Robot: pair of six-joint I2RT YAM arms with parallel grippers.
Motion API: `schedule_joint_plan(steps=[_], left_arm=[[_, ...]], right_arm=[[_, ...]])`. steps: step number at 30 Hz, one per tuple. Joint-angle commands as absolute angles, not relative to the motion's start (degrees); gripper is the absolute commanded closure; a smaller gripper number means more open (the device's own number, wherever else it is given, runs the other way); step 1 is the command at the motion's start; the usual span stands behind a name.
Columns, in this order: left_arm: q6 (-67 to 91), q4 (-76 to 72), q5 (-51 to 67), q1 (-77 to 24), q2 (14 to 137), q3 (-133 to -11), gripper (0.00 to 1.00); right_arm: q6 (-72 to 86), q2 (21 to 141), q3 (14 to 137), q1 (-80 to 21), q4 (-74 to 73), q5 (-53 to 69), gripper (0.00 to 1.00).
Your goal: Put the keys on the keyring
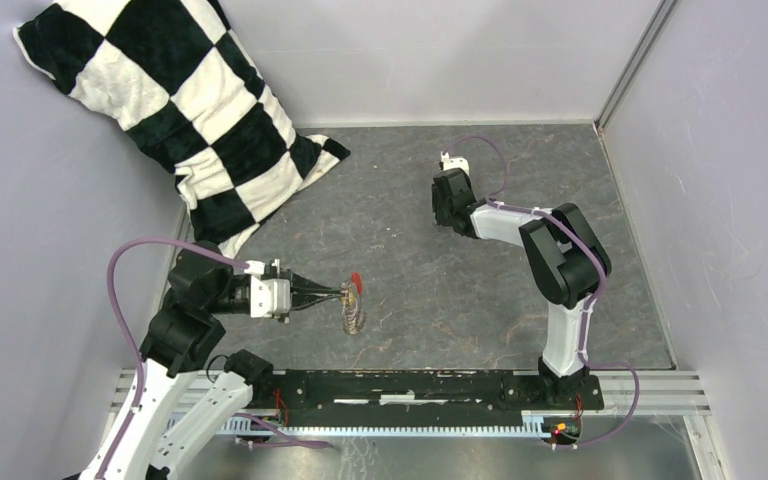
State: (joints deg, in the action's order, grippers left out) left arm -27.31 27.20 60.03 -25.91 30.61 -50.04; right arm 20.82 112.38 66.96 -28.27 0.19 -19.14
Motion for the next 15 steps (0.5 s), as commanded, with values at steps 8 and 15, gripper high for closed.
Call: schedule_joint_plan(steps=[8,15], left_arm=[[-26.4,24.8,59.7,-26.0,31.3,-50.7,0.98],[-26.3,24.8,59.5,-26.1,29.9,-50.3,0.98]], right_arm=[[18.8,113.9,67.2,-29.3,5.1,-6.7,0.70],[15.3,112.9,66.4,-32.0,3.5,1.5,0.76]])
